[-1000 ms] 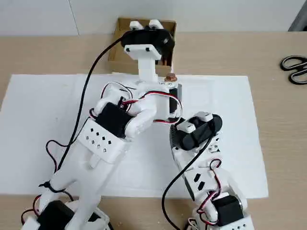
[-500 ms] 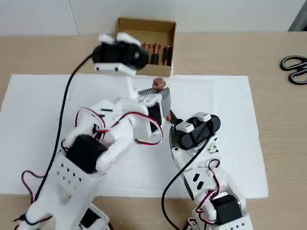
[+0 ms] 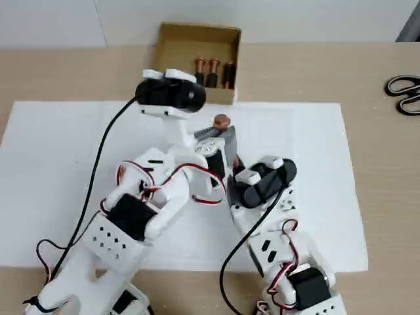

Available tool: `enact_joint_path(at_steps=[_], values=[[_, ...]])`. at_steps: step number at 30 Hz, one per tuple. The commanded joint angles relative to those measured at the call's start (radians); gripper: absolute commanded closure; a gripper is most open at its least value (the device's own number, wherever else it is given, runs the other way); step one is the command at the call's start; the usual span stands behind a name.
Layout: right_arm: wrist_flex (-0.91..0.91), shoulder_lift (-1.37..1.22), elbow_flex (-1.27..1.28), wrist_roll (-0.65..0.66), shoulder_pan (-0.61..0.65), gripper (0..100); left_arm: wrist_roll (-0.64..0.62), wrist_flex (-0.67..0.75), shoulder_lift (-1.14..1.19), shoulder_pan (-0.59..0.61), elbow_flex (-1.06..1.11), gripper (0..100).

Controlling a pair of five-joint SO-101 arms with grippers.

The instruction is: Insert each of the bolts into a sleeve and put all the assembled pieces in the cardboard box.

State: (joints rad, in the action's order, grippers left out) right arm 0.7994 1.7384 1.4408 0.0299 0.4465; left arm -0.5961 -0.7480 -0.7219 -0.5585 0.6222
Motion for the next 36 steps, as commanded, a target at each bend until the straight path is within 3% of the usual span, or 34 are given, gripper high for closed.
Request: enact_joint_path(at_steps=[1,4,15,21,36], values=[[-0.016,0.018,-0.005,-0.009,0.007,99.5,0.034,0.035,-0.038,-0.023,0.004,99],[-0.016,0.018,-0.005,-0.009,0.007,99.5,0.106,0.035,-0.038,-0.054,0.024,99],[-0.016,0.018,-0.005,-0.009,0.007,99.5,0.118,0.034,-0.038,-0.057,0.068,99],[-0.016,0.018,-0.005,-0.009,0.007,99.5,0.221,0.032,-0.038,-0.061,0.114,99],[-0.016,0.018,-0.005,-0.009,0.008,99.5,0.221,-0.021,-0.038,-0.063,0.163,99]])
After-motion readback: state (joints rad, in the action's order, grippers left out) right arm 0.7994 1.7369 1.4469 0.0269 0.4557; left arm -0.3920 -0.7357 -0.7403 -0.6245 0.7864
